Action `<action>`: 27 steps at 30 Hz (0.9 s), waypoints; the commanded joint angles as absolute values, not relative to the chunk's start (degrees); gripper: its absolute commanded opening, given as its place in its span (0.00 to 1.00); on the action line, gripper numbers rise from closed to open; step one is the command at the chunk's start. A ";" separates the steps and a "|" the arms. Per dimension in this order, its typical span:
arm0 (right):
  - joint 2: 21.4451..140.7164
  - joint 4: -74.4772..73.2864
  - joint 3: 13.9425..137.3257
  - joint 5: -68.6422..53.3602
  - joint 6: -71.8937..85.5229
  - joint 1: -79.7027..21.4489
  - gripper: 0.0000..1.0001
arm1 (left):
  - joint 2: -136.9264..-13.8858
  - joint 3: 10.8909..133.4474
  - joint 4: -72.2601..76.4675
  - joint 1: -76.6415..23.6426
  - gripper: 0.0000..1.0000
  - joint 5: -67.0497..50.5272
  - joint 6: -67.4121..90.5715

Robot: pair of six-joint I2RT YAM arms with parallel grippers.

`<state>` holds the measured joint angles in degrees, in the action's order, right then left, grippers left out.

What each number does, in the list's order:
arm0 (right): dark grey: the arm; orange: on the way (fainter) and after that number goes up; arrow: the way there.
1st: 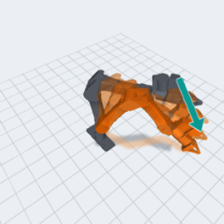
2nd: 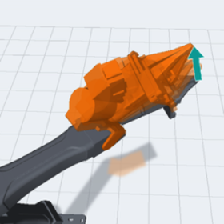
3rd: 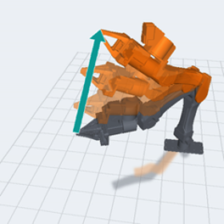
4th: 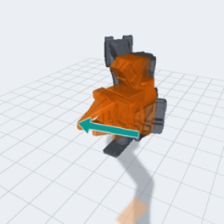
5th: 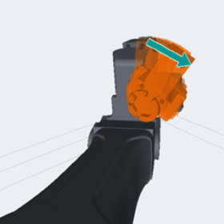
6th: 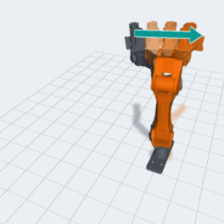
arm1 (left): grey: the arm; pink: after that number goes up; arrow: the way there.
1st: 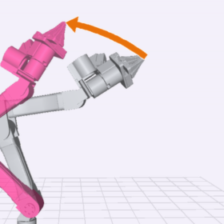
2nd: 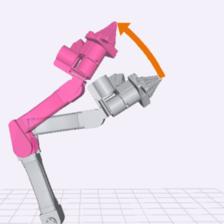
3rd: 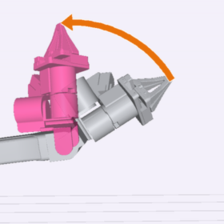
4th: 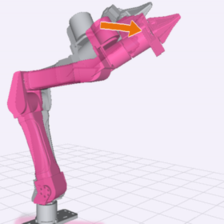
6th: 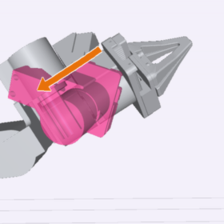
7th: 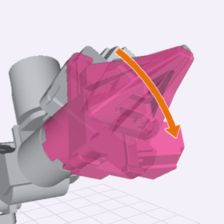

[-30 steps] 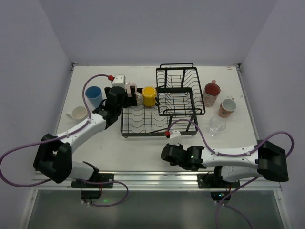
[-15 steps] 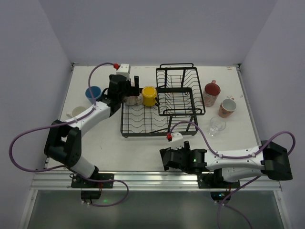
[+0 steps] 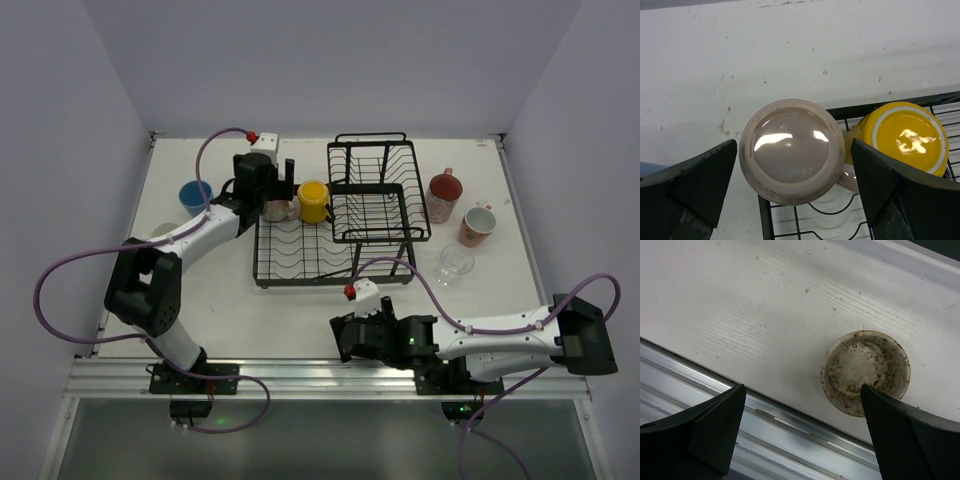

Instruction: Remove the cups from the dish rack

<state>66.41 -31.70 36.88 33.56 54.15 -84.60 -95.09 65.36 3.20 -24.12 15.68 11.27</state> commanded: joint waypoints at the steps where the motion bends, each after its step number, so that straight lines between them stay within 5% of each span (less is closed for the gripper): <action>1: 64.34 -30.24 39.37 37.09 53.97 -85.25 0.99 | -95.44 66.62 4.31 -23.73 1.00 18.28 9.93; 17: 62.76 -30.15 40.52 37.70 53.26 -87.54 0.99 | -100.81 69.08 4.13 -23.38 0.98 18.55 10.99; 20: 62.14 -30.50 41.39 38.58 53.00 -88.33 0.99 | -99.94 68.64 4.57 -23.38 0.70 18.63 11.42; 24: 61.00 -30.24 43.41 39.99 51.07 -88.68 0.99 | -96.16 67.41 5.27 -23.38 0.19 19.07 12.39; 27: 58.98 -26.48 44.73 40.34 48.00 -88.59 0.99 | -90.73 67.41 4.66 -23.38 0.06 18.55 13.36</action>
